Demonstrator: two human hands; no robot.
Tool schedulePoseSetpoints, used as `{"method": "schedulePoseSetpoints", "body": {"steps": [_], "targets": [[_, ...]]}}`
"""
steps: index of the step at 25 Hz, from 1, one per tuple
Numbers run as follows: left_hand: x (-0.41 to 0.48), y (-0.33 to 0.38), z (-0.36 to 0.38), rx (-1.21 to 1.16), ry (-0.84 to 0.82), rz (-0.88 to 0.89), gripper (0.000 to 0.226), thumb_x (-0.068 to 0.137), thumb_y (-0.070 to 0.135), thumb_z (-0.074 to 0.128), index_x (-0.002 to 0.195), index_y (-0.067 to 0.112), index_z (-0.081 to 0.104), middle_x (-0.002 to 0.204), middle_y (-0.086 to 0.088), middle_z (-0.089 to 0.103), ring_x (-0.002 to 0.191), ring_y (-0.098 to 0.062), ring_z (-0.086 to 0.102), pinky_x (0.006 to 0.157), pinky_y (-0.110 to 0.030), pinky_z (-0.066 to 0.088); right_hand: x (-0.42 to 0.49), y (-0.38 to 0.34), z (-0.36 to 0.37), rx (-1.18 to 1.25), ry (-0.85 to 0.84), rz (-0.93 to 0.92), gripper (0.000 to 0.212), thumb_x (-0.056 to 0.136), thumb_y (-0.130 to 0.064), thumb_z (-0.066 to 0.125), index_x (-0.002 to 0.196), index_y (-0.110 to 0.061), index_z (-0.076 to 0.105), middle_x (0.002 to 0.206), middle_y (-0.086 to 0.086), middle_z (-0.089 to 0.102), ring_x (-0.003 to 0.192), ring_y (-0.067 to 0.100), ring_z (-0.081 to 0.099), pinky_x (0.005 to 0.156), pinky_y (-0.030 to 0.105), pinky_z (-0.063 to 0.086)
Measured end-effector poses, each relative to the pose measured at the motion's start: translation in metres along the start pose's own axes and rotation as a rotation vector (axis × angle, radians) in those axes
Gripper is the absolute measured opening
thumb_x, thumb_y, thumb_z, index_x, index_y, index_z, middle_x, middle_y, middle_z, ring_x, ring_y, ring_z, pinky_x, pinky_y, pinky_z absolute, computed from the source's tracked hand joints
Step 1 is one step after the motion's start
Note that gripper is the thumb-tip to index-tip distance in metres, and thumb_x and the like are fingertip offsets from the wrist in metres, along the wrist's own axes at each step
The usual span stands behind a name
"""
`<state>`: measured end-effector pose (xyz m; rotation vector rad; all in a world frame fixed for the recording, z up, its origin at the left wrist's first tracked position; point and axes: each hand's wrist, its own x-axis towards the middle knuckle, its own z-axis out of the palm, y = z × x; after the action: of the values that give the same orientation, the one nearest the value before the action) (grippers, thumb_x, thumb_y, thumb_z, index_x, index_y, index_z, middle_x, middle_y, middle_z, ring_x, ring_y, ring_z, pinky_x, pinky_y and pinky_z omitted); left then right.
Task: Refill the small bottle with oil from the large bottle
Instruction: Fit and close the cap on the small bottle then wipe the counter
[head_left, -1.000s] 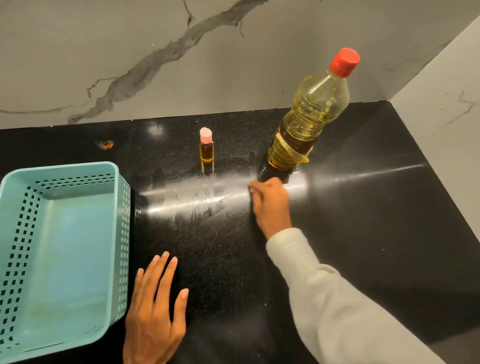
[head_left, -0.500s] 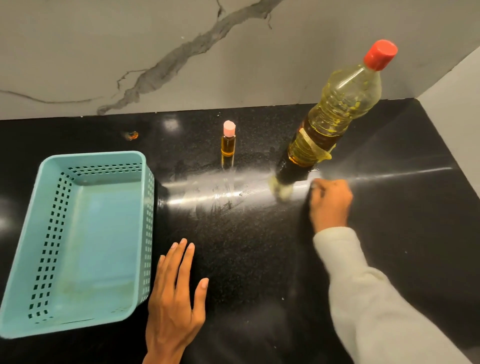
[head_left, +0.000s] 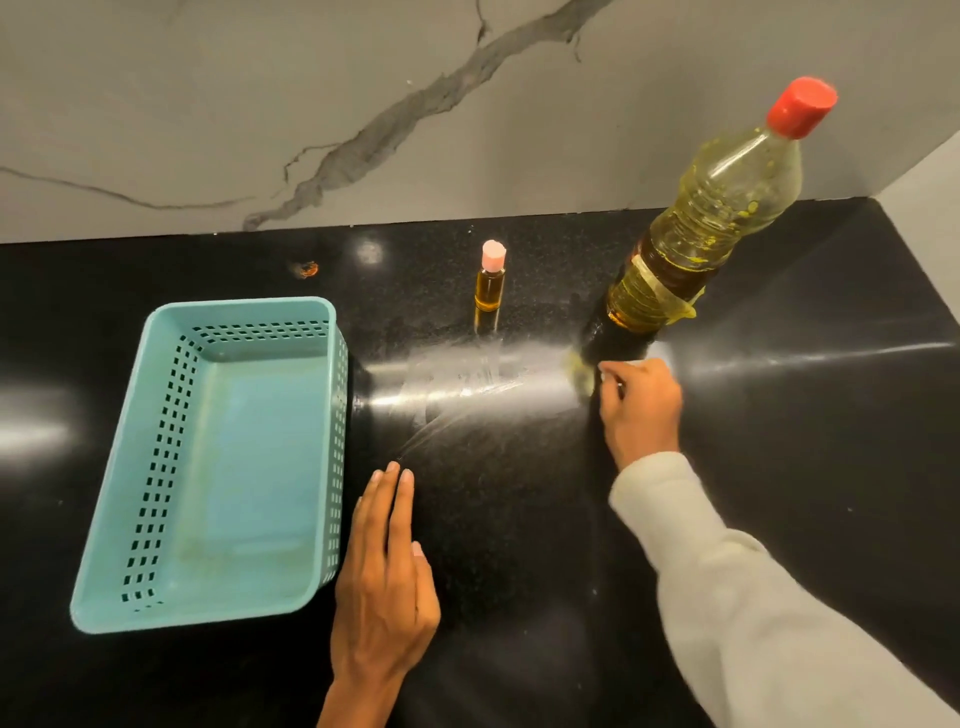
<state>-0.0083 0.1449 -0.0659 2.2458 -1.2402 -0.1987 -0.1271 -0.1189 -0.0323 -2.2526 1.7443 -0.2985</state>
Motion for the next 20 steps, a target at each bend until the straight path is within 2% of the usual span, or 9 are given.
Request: {"method": "schedulePoseSetpoints", "body": {"steps": [2,4,6,9,13,15,17,18,20], "targets": [[0.000,-0.001,0.001,0.043,-0.012,-0.010,0.071,0.082,0.005,0.035,0.152,0.001,0.031,0.162,-0.010,0.028,0.152,-0.025,0.025,0.120,-0.045,0.031,-0.010,-0.024,0.007,0.042,-0.032,-0.023,0.022,0.094,-0.008,0.054,0.105,-0.003,0.073,0.099,0.020,0.061,0.092,0.036,0.059,0.079,0.034,0.046],[-0.001,-0.001,0.002,0.062,-0.020,-0.029,0.075,0.078,0.005,0.033,0.153,0.001,0.029,0.162,-0.011,0.028,0.152,-0.026,0.024,0.118,-0.049,0.033,-0.047,-0.084,0.031,0.164,-0.401,-0.195,0.025,0.094,-0.010,0.049,0.108,-0.006,0.070,0.106,0.017,0.060,0.097,0.031,0.055,0.068,0.018,0.037],[-0.001,-0.002,0.002,0.047,-0.012,-0.047,0.078,0.077,0.006,0.034,0.155,0.003,0.025,0.163,-0.011,0.026,0.152,-0.026,0.024,0.118,-0.048,0.031,-0.089,-0.126,0.043,0.253,-0.614,-0.434,0.019,0.094,-0.016,0.050,0.102,-0.010,0.065,0.106,0.010,0.059,0.096,0.027,0.054,0.074,0.019,0.041],[-0.001,-0.002,0.001,0.050,-0.008,-0.031,0.077,0.079,0.006,0.034,0.155,0.003,0.024,0.163,-0.011,0.026,0.152,-0.026,0.024,0.119,-0.047,0.030,-0.060,-0.100,0.040,0.102,-0.389,-0.546,0.012,0.095,-0.025,0.052,0.095,-0.016,0.060,0.096,0.003,0.057,0.083,0.020,0.055,0.076,0.032,0.047],[0.000,-0.001,0.000,0.061,-0.038,-0.027,0.081,0.077,0.005,0.036,0.156,0.005,0.018,0.164,-0.010,0.023,0.153,-0.025,0.021,0.119,-0.046,0.032,0.008,-0.043,0.013,-0.004,-0.066,-0.091,0.022,0.097,-0.013,0.053,0.111,-0.008,0.070,0.107,0.016,0.059,0.094,0.029,0.059,0.084,0.030,0.047],[0.000,-0.001,-0.001,0.050,-0.050,-0.022,0.085,0.074,0.004,0.037,0.157,0.005,0.017,0.165,-0.011,0.021,0.153,-0.026,0.019,0.121,-0.045,0.029,-0.016,-0.070,0.024,0.076,-0.142,-0.187,0.023,0.096,-0.011,0.053,0.110,-0.006,0.070,0.099,0.011,0.059,0.089,0.022,0.058,0.081,0.022,0.046],[0.000,0.000,-0.002,0.044,-0.061,-0.041,0.089,0.072,0.005,0.037,0.158,0.006,0.013,0.166,-0.011,0.017,0.154,-0.027,0.018,0.125,-0.039,0.020,-0.066,-0.117,0.042,0.316,-0.504,-0.275,0.017,0.095,-0.018,0.053,0.102,-0.011,0.066,0.087,-0.002,0.055,0.075,0.013,0.049,0.074,0.015,0.044],[0.000,0.000,-0.003,0.039,-0.059,-0.053,0.090,0.072,0.006,0.036,0.158,0.006,0.010,0.166,-0.012,0.015,0.154,-0.027,0.017,0.126,-0.035,0.015,-0.087,-0.131,0.047,0.398,-0.588,-0.347,0.013,0.094,-0.024,0.053,0.093,-0.014,0.062,0.084,-0.003,0.054,0.073,0.016,0.050,0.073,0.023,0.046],[-0.001,0.000,-0.005,0.033,-0.056,-0.064,0.090,0.073,0.008,0.036,0.158,0.008,0.007,0.167,-0.012,0.012,0.154,-0.028,0.016,0.127,-0.031,0.009,-0.086,-0.135,0.048,0.336,-0.507,-0.525,0.018,0.094,-0.032,0.051,0.087,-0.016,0.055,0.084,0.000,0.053,0.079,0.021,0.056,0.070,0.034,0.049]]}}
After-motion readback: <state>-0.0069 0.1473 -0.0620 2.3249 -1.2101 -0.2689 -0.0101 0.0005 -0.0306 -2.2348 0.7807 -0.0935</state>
